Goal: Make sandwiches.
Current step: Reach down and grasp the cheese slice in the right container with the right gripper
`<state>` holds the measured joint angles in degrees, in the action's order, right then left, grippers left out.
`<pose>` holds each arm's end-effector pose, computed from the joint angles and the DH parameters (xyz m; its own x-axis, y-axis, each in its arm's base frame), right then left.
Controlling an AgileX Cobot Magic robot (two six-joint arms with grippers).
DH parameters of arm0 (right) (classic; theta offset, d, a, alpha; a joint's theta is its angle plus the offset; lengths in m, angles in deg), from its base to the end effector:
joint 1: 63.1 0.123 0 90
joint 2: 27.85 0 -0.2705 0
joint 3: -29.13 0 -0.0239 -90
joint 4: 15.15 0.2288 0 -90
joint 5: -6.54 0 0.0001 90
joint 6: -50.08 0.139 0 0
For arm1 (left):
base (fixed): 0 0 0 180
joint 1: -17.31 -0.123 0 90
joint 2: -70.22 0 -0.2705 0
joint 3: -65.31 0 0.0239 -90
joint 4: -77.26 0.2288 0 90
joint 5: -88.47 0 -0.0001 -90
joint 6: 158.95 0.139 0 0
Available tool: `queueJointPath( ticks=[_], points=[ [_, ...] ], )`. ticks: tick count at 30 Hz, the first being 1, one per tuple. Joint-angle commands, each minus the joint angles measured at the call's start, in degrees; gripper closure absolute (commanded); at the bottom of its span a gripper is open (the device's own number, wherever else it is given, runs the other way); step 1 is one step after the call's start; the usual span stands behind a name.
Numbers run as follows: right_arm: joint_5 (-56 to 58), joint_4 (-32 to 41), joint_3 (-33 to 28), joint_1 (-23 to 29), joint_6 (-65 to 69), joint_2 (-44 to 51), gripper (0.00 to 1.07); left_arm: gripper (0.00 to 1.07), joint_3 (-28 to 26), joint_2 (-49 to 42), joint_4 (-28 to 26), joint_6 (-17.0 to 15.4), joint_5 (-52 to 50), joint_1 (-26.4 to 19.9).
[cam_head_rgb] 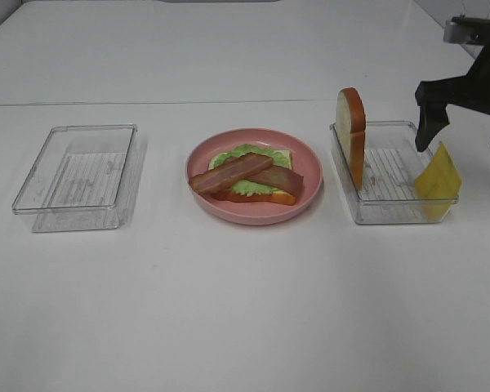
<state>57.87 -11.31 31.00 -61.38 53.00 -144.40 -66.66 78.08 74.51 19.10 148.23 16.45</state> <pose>0.3720 0.0184 0.1565 -0.9694 0.0635 -0.2371 0.0474 0.9962 0.0730 0.0333 -0.0053 0.2479 -0.4329 -0.0646 -0.8991 -0.0028 0.9975 -0.0704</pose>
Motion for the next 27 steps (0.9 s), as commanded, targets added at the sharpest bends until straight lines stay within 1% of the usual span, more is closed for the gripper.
queueJointPath(
  ticks=[1,6,13,15,16,18,19,21,22,23,24,25,26,27],
  points=[
    [-2.52,-0.52,0.46,-0.06,-0.97,-5.1,0.16,0.17,0.11,-1.15,-0.11,0.11,-0.57,0.34],
    [-4.01,-0.52,0.46,-0.06,-0.97,-8.88,0.16,0.17,0.11,-1.15,-0.11,0.11,-0.57,0.34],
    [-3.95,-1.43,0.46,-0.06,-0.97,-9.22,0.18,0.17,0.11,-1.15,-0.11,0.11,-0.57,0.34],
    [-3.55,-2.58,0.46,-0.06,-0.92,-9.11,0.22,0.17,0.11,-1.15,-0.11,0.11,-0.57,0.34],
    [-3.55,-2.58,0.46,-0.06,-0.92,-9.11,0.22,0.17,0.11,-1.15,-0.11,0.11,-0.57,0.34],
    [-3.55,-3.09,0.46,-0.06,-0.69,-9.05,0.29,0.17,0.11,-1.15,-0.11,0.11,-0.57,0.34],
    [-3.55,-3.09,0.46,-0.06,-0.69,-9.05,0.29,0.17,0.11,-1.15,-0.11,0.11,-0.57,0.34],
    [-3.55,-3.04,0.46,-0.06,-0.69,-9.05,0.4,0.17,0.11,-1.15,-0.11,0.11,-0.57,0.34],
    [-3.55,-3.04,0.46,-0.06,-0.69,-9.05,0.4,0.17,0.11,-1.15,-0.11,0.11,-0.57,0.34],
    [-3.55,-3.04,0.46,-0.06,-0.69,-9.05,0.43,0.17,0.11,-1.15,-0.11,0.11,-0.57,0.34],
    [-3.38,-3.04,0.46,-0.06,-0.52,-9.05,0.5,0.17,0.11,-1.15,-0.11,0.11,-0.57,0.34],
    [-3.38,-3.04,0.46,-0.06,-0.52,-9.05,0.5,0.17,0.11,-1.15,-0.11,0.11,-0.57,0.34],
    [-3.27,-3.04,0.46,-0.06,-0.46,-9.05,0.53,0.17,0.11,-1.15,-0.11,0.11,-0.57,0.34],
    [-3.27,-3.04,0.46,-0.06,-0.46,-9.05,0.53,0.17,0.11,-1.15,-0.11,0.11,-0.57,0.34]
  ],
)
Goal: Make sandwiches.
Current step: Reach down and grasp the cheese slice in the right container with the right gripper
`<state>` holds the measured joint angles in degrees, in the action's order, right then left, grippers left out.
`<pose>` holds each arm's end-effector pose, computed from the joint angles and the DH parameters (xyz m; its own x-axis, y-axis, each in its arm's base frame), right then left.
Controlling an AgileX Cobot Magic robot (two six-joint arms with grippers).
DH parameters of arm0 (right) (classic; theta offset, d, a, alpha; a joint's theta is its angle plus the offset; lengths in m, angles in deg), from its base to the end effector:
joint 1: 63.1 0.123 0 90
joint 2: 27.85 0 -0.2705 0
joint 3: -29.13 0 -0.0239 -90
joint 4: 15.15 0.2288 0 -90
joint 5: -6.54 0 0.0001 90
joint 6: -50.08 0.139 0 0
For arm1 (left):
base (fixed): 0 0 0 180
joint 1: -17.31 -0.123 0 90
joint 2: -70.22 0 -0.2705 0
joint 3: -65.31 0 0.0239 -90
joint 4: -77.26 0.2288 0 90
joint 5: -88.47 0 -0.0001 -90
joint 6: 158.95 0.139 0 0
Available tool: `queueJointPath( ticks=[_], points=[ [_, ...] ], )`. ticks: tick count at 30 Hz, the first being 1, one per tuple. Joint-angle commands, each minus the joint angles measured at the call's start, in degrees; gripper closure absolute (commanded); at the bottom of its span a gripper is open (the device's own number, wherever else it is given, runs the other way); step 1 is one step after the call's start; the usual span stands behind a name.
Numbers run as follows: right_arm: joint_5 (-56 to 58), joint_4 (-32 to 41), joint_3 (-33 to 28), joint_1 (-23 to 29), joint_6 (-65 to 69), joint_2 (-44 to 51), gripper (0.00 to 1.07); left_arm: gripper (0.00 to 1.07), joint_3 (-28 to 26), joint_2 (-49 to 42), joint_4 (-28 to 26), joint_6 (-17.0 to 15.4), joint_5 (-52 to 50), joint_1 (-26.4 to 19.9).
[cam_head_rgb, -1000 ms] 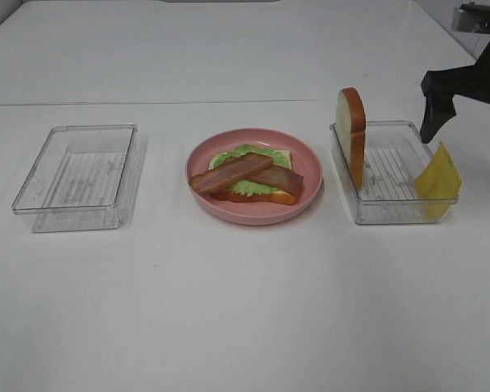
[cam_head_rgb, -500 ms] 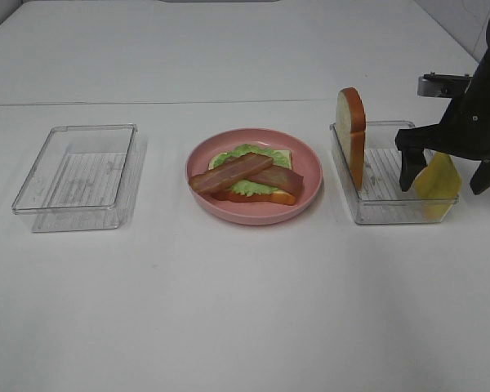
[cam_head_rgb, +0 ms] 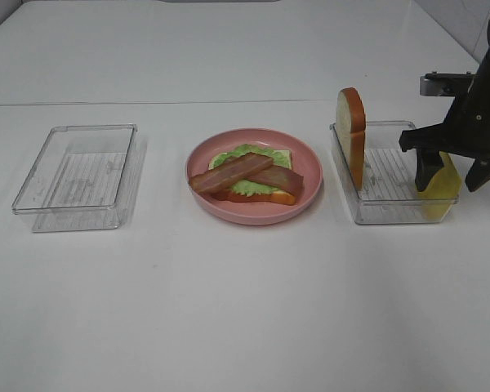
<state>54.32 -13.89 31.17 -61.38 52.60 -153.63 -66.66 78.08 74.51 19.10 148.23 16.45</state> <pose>0.3819 0.0137 0.0978 -0.9888 0.0291 -0.1464 0.0257 0.9994 0.0247 0.0333 -0.0053 0.2479 -0.4329 -0.0646 -0.8991 -0.0028 0.9975 -0.0704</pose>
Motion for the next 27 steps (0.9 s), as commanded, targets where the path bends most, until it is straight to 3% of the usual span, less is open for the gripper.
queueJointPath(
  ticks=[1,13,25,27],
  points=[
    [0.63,-0.46,0.29,-0.06,-0.06,0.17,0.59,0.17,0.11,-1.15,-0.11,0.11,-0.57,0.34],
    [1.72,-1.26,0.29,-0.06,1.03,0.92,0.82,0.17,0.11,-1.15,-0.11,0.11,-0.57,0.34],
    [1.49,-1.26,0.29,-0.06,1.26,2.18,0.9,0.17,0.11,-1.15,-0.11,0.11,-0.57,0.34],
    [1.89,-1.26,0.29,-0.06,1.26,2.18,0.98,0.17,0.11,-1.15,-0.11,0.11,-0.57,0.34]
  ],
)
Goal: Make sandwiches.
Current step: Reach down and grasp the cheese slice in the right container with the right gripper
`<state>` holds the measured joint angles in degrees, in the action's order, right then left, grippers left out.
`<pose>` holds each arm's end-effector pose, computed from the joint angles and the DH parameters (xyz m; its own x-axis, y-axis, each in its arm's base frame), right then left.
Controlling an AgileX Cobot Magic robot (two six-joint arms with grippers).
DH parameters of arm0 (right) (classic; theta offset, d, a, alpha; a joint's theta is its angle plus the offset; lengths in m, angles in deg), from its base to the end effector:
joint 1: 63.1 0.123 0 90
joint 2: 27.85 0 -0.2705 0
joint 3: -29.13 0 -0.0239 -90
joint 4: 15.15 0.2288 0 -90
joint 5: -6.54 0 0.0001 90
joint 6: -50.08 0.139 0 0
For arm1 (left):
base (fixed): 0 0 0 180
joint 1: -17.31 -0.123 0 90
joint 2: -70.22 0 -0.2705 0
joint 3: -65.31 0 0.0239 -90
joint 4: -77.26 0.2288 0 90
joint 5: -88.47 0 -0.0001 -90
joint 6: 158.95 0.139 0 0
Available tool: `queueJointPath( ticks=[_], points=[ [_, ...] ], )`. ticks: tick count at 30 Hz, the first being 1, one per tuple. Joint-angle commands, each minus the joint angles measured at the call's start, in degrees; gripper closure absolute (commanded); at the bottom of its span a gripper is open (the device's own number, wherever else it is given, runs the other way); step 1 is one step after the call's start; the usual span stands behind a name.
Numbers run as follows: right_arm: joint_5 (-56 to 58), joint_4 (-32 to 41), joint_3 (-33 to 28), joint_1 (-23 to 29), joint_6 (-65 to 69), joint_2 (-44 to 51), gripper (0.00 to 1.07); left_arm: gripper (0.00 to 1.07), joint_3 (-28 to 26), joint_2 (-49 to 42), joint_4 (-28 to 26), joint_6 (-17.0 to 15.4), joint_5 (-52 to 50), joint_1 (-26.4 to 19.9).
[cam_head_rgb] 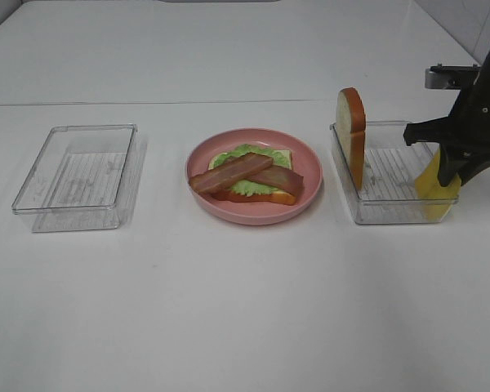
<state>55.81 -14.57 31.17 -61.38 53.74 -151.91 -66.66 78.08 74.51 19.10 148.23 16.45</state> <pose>0.3789 0.0124 0.1086 -0.9878 0.0408 -0.1505 0.0385 0.9991 0.0182 0.0333 -0.0053 0.2479 -0.4329 -0.0646 -0.8991 -0.0028 0.9975 -0.0704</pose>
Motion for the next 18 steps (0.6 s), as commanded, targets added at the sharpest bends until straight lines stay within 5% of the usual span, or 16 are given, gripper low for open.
queueJointPath(
  ticks=[1,3,18],
  points=[
    [0.4,-0.57,0.29,-0.06,0.11,0.46,0.98,0.17,0.11,-1.15,-0.11,0.11,-0.57,0.34],
    [0.97,-0.57,0.29,-0.06,0.0,0.52,1.07,0.17,0.11,-1.15,-0.11,0.11,-0.57,0.34],
    [2.06,2.41,0.52,-0.06,0.11,4.53,1.07,0.17,0.11,-1.15,-0.11,0.11,-0.57,0.34]
  ],
)
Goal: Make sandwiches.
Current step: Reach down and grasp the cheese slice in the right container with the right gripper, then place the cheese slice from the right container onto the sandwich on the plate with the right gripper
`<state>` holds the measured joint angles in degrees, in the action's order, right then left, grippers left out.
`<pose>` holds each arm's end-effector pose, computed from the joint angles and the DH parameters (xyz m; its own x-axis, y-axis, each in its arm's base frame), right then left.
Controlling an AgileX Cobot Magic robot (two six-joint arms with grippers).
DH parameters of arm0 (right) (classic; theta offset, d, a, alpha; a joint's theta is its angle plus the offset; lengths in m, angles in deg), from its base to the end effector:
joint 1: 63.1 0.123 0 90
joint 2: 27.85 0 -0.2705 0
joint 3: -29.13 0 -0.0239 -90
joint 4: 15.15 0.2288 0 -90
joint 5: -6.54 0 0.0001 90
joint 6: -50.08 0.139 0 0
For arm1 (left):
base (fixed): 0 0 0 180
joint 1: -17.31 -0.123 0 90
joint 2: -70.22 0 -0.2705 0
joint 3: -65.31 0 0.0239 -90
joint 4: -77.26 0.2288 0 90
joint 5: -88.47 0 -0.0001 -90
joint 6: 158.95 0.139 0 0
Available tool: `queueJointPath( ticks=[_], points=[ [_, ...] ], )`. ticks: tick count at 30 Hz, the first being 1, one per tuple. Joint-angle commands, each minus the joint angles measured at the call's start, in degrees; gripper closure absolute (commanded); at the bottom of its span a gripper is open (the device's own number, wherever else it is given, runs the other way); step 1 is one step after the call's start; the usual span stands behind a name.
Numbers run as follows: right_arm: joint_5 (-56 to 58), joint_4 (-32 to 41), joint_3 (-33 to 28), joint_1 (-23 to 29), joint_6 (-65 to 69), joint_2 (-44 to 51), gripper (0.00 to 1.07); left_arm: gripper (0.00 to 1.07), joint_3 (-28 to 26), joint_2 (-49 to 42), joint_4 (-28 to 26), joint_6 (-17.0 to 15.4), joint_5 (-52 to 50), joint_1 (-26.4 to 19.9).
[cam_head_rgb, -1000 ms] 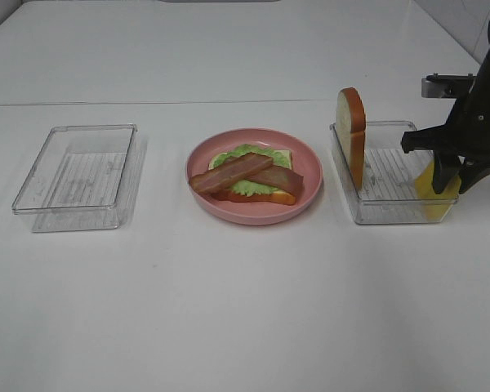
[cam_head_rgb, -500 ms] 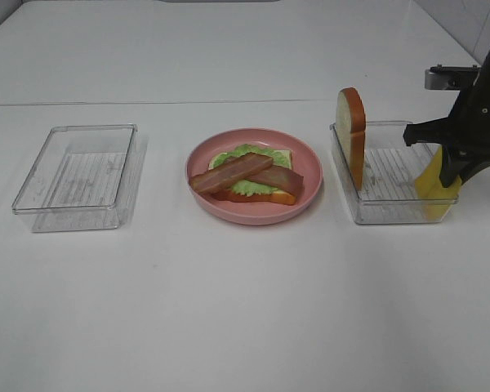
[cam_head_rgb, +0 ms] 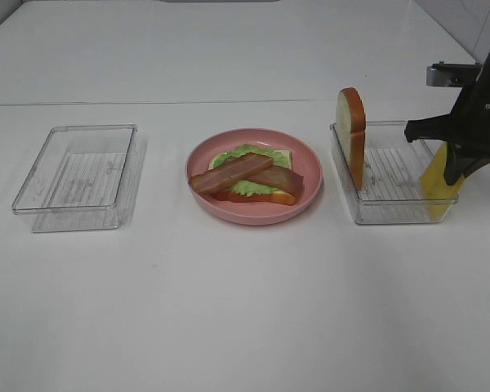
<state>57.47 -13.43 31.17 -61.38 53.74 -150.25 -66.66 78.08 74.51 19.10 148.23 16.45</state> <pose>0.3752 0.0145 0.1190 -0.9874 0.0531 -0.1492 0.0483 0.9982 0.0355 0.0333 -0.0053 0.2479 -0.4329 -0.0646 -0.8991 -0.0028 0.9975 -0.0704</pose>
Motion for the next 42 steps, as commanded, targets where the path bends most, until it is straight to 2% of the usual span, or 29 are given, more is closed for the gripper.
queueJointPath(
  ticks=[1,5,9,13,16,17,18,19,21,23,24,27,29,35,38,42],
  points=[
    [0.63,1.89,0.52,-0.06,0.11,4.01,1.07,0.17,0.11,-1.15,-0.11,0.11,-0.57,0.34],
    [1.72,3.67,0.52,-0.06,0.11,7.45,1.07,0.17,0.11,-1.15,-0.11,0.11,-0.57,0.34],
    [1.89,7.96,0.52,0.06,-0.34,16.21,1.07,0.17,0.11,-1.15,-0.11,0.11,-0.57,0.34],
    [0.23,10.71,0.52,0.06,-1.43,20.91,1.07,0.17,0.11,-1.15,-0.11,0.11,-0.57,0.34],
    [-0.92,14.73,0.52,0.17,-5.27,25.27,1.07,0.17,0.11,-1.15,-0.11,0.11,-0.57,0.34],
    [-2.12,19.19,0.52,0.92,-6.76,27.1,1.07,0.17,0.11,-1.15,-0.11,0.11,-0.57,0.34],
    [-2.12,19.19,0.52,0.92,-6.76,27.1,1.07,0.17,0.11,-1.15,-0.11,0.11,-0.57,0.34],
    [-4.18,21.66,0.52,2.98,-7.62,27.5,1.07,0.17,0.11,-1.15,-0.11,0.11,-0.57,0.34],
    [-7.56,24.24,0.52,7.73,-7.51,26.3,1.07,0.17,0.11,-1.15,-0.17,0.11,-0.57,0.34],
    [-8.59,25.04,0.52,9.57,-7.51,25.44,1.07,0.17,0.11,-1.15,-0.17,0.11,-0.57,0.34],
    [-10.26,26.7,0.52,12.83,-7.62,23.32,1.07,0.17,0.11,-1.15,-0.17,0.11,-0.57,0.34],
    [-11.17,27.33,0.52,14.5,-7.73,22.0,1.07,0.17,0.11,-1.15,-0.17,0.11,-0.57,0.34],
    [-13.41,29.39,1.38,19.37,-8.08,16.96,1.07,0.17,0.11,-1.15,-0.17,0.11,-0.57,0.34],
    [-14.15,30.48,4.41,21.94,-8.71,11.12,1.07,0.17,0.11,-1.15,-0.17,0.11,-0.57,0.34],
    [-13.64,33.58,8.54,22.75,-10.14,4.47,1.07,0.17,0.11,-1.15,-0.17,0.11,-0.57,0.34],
    [-13.35,36.04,10.71,22.8,-11.69,0.57,1.07,0.17,0.11,-1.15,-0.17,0.11,-0.57,0.34]
  ],
)
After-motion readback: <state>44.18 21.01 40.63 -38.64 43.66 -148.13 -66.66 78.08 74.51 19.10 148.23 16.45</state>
